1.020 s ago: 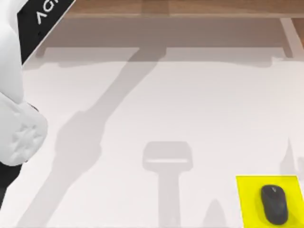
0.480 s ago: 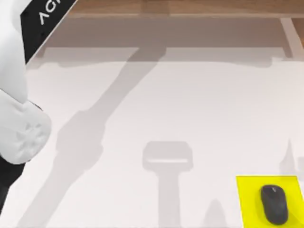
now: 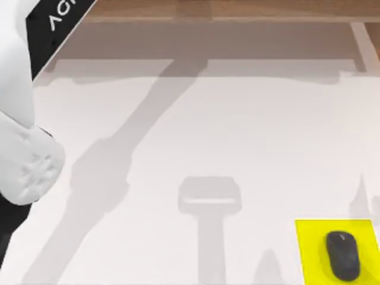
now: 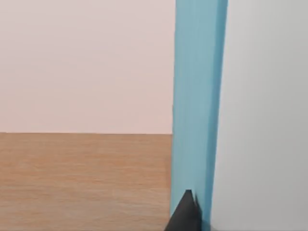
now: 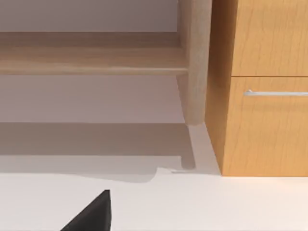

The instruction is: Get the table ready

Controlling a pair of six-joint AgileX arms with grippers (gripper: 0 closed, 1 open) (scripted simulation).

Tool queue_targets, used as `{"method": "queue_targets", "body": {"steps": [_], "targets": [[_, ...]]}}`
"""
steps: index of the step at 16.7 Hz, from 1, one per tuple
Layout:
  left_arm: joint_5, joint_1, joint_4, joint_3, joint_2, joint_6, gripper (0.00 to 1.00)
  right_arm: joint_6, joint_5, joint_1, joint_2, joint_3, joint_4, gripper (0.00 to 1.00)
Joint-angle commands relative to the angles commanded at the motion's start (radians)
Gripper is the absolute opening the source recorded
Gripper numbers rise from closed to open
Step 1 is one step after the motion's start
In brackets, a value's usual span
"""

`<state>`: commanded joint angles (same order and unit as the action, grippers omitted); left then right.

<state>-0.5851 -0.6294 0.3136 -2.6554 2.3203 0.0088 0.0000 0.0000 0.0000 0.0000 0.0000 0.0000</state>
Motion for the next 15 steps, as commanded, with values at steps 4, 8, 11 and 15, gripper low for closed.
{"method": "queue_targets", "body": {"steps": [4, 8, 11, 15], "targets": [[0.000, 0.000, 0.000, 0.000, 0.000, 0.000, 0.00, 0.000, 0.000, 0.000, 0.000, 0.000, 0.000, 1.00], [0.000, 0.000, 0.000, 0.000, 0.000, 0.000, 0.00, 0.000, 0.000, 0.000, 0.000, 0.000, 0.000, 1.00], [0.000, -0.004, 0.000, 0.000, 0.000, 0.001, 0.00, 0.000, 0.000, 0.000, 0.000, 0.000, 0.000, 1.00], [-0.015, -0.015, -0.026, 0.073, -0.062, 0.002, 0.00, 0.000, 0.000, 0.000, 0.000, 0.000, 0.000, 1.00]]}}
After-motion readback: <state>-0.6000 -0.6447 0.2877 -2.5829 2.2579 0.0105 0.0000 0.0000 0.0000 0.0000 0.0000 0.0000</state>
